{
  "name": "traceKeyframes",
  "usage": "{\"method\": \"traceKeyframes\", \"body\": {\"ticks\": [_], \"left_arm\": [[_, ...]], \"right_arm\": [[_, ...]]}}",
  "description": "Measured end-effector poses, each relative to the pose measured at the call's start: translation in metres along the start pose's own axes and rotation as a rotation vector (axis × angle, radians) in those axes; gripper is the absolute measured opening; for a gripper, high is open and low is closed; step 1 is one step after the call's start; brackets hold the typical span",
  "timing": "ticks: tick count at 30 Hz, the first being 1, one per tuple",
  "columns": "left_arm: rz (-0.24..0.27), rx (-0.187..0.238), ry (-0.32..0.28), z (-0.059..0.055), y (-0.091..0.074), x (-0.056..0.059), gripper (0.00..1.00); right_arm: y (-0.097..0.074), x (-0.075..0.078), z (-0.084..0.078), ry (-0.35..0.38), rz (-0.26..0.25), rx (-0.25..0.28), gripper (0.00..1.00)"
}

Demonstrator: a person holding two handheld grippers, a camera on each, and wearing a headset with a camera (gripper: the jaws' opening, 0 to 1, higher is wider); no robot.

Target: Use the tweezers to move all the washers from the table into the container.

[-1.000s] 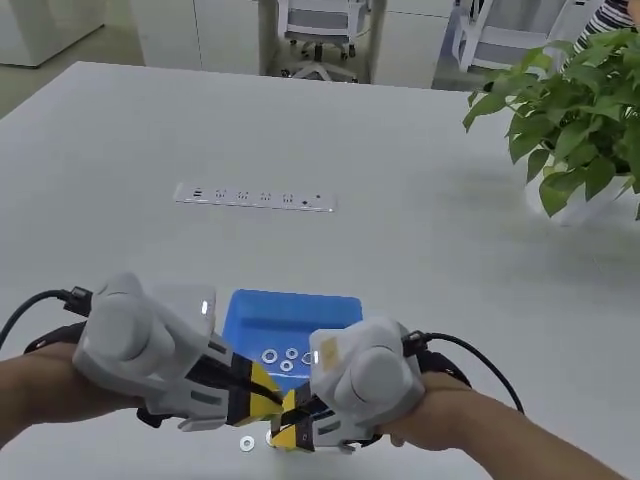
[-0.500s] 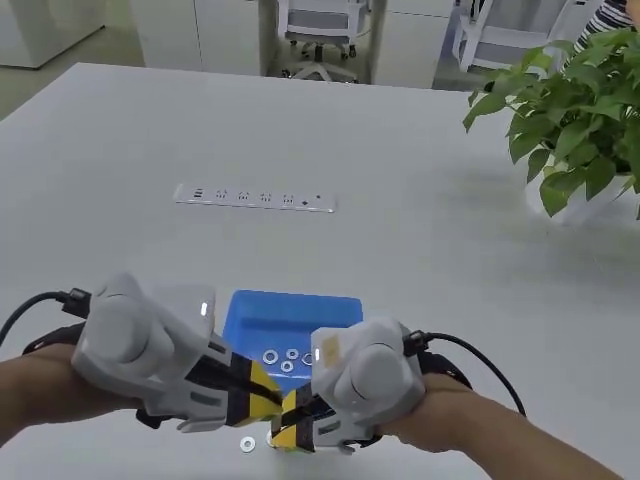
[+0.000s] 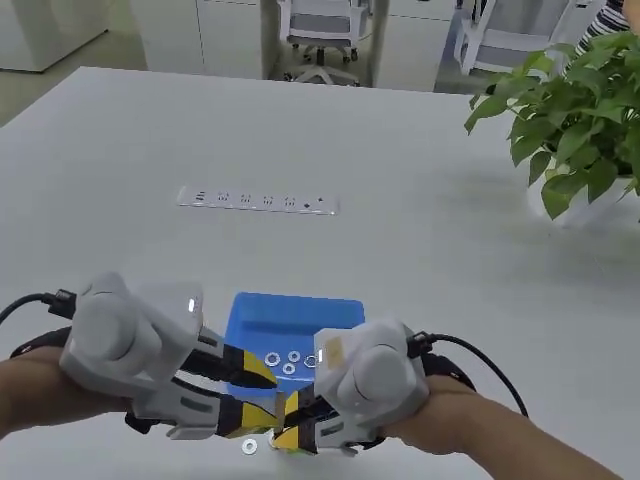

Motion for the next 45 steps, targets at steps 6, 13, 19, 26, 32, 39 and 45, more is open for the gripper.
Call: {"method": "traceKeyframes", "body": {"ticks": [6, 13, 19, 26, 32, 39, 45], "left_arm": [[0.02, 0.009, -0.043, -0.007, -0.004, 0.001, 0.4], [0.05, 0.045, -0.113, -0.012, -0.009, 0.003, 0.55], [0.072, 0.068, -0.169, -0.021, -0.013, 0.004, 0.64], [0.101, 0.094, -0.222, -0.026, -0.018, 0.003, 0.74], [0.142, 0.105, -0.244, -0.029, -0.022, 0.002, 0.82], [0.158, 0.123, -0.286, -0.03, -0.025, 0.0, 0.88], [0.179, 0.132, -0.303, -0.029, -0.024, -0.002, 0.93]], "right_arm": [[-0.006, 0.0, 0.006, -0.013, -0.006, 0.003, 0.08], [-0.014, 0.003, 0.013, -0.02, -0.009, 0.014, 0.08], [-0.022, 0.004, 0.018, -0.029, -0.012, 0.017, 0.08], [-0.033, 0.007, 0.022, -0.035, -0.015, 0.021, 0.08], [-0.045, 0.011, 0.025, -0.049, -0.02, 0.021, 0.08], [-0.058, 0.02, 0.029, -0.046, -0.031, 0.037, 0.08], [-0.063, 0.029, 0.028, -0.041, -0.048, 0.039, 0.08]]}}
Point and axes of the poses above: the centre of the closed fingertips' face, and the gripper's own axes: y roughly forward along the fingers, x roughly to its right, z roughly out of its top, the point moved 7 cm from there along -y, roughly backward along the fingers, and after that the axes turned 11 degrees about -x, right-handed, at the moved point
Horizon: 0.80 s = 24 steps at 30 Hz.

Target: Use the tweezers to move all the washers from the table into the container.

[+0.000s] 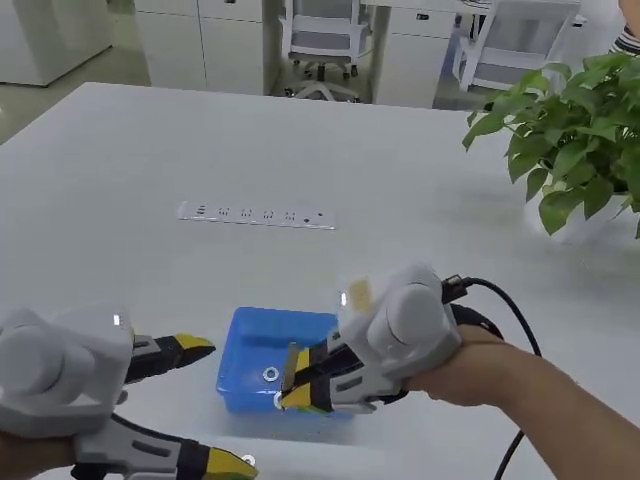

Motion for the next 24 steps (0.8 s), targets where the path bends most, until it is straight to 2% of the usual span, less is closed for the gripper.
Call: {"method": "traceKeyframes", "body": {"ticks": [7, 24], "left_arm": [[0.03, 0.035, -0.017, 0.007, 0.001, -0.004, 0.98], [0.081, 0.062, -0.053, 0.016, 0.001, -0.013, 0.99]], "right_arm": [[-0.007, 0.014, -0.005, 0.011, -0.031, -0.002, 0.08], [-0.011, 0.039, -0.022, 0.054, -0.09, -0.016, 0.09]]}}
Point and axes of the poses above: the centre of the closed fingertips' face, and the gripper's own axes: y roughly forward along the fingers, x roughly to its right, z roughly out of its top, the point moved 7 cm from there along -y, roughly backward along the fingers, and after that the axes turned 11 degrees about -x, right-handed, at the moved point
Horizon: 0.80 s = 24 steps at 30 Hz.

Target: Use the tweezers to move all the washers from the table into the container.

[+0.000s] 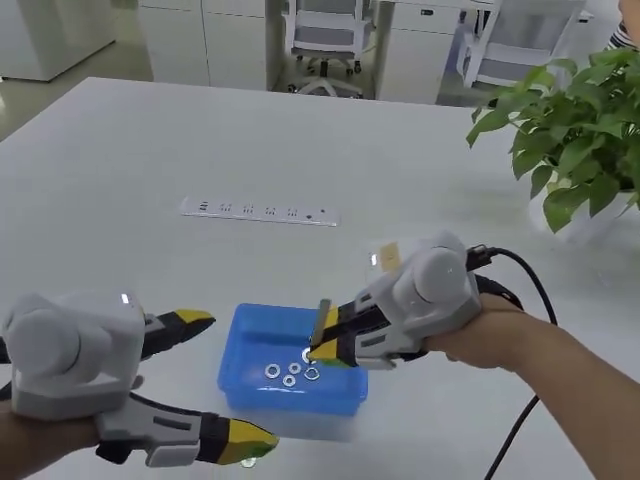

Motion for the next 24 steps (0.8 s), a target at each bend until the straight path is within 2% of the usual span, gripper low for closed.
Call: {"method": "traceKeyframes", "body": {"ticks": [16, 24], "left_arm": [[-0.002, -0.007, 0.002, 0.004, 0.005, -0.003, 0.99], [-0.004, -0.014, 0.007, 0.007, 0.008, -0.006, 0.99]], "right_arm": [[0.015, 0.02, -0.025, 0.055, -0.041, -0.016, 0.09], [0.025, 0.026, -0.031, 0.074, -0.055, -0.022, 0.09]]}}
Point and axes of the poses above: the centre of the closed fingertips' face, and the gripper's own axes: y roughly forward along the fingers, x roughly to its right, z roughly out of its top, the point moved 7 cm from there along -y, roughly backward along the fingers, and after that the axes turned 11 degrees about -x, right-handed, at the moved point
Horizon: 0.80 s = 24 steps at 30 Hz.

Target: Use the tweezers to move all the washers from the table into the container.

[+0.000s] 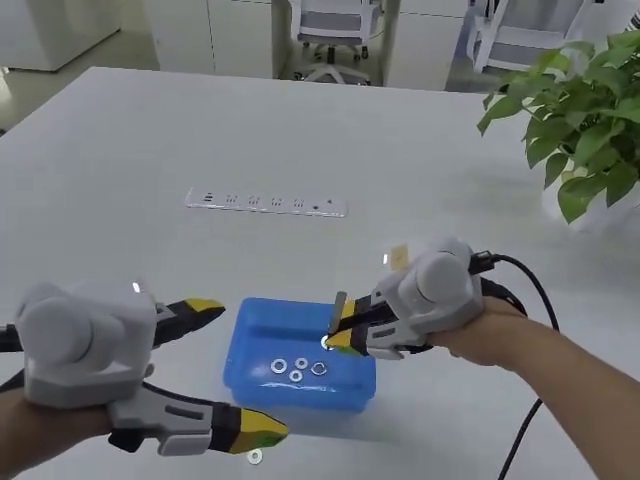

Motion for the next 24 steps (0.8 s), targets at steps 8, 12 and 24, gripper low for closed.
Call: {"method": "traceKeyframes", "body": {"ticks": [8, 12, 24], "left_arm": [[-0.007, -0.007, 0.005, 0.006, 0.007, -0.002, 0.99], [-0.017, -0.003, 0.014, 0.011, 0.012, -0.005, 0.98], [-0.057, -0.032, 0.087, 0.028, 0.026, -0.014, 0.78]], "right_arm": [[0.012, 0.001, -0.008, 0.021, -0.004, -0.014, 0.09], [0.016, 0.003, -0.011, 0.027, -0.008, -0.026, 0.09], [0.023, 0.002, -0.017, 0.022, 0.009, -0.045, 0.09]]}}
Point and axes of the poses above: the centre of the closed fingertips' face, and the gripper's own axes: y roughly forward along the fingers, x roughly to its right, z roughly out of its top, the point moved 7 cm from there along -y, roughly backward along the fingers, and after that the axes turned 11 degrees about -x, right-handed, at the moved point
